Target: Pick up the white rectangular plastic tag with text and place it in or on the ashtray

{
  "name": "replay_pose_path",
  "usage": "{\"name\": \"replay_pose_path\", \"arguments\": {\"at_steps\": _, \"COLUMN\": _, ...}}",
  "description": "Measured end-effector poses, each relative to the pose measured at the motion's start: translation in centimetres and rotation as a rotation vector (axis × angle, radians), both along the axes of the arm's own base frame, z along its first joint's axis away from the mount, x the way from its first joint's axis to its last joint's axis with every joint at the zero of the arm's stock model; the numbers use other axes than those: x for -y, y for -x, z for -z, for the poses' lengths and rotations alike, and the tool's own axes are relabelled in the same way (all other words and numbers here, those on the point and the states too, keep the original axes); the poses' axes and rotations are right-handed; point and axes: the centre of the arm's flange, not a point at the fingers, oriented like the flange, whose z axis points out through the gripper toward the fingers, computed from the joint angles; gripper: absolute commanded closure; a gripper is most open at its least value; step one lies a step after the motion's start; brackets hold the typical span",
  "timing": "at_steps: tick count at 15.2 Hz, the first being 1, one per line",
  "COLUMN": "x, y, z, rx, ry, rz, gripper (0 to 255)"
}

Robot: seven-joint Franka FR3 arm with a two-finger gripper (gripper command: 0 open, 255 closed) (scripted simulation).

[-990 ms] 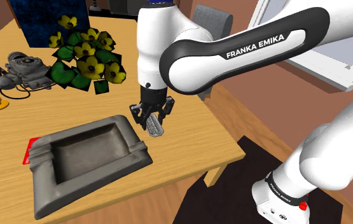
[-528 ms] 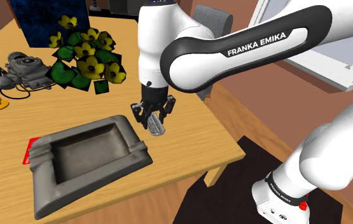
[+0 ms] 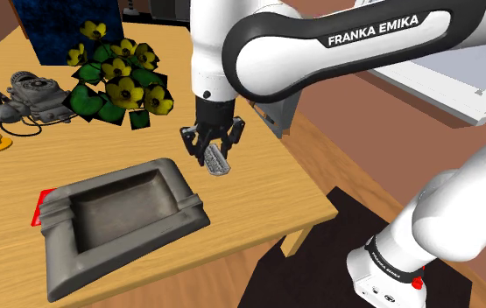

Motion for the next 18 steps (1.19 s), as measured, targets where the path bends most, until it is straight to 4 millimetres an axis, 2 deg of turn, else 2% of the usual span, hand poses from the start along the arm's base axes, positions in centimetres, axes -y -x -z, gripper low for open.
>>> {"name": "replay_pose_path", "arguments": {"at_steps": 13, "x": -0.1, "y": 0.0, "z": -6.8, "rx": 0.0, "ry": 0.0, "rz": 0.0, "gripper": 255}}
{"name": "replay_pose_path", "arguments": {"at_steps": 15, "x": -1.5, "y": 0.0, "z": -7.4, "rx": 0.0, "ry": 0.0, "rz": -0.001, "gripper": 255}}
{"name": "replay_pose_path", "arguments": {"at_steps": 18, "x": -5.3, "y": 0.1, "z": -7.6, "rx": -0.001, "ry": 0.001, "rz": -0.003, "gripper": 255}}
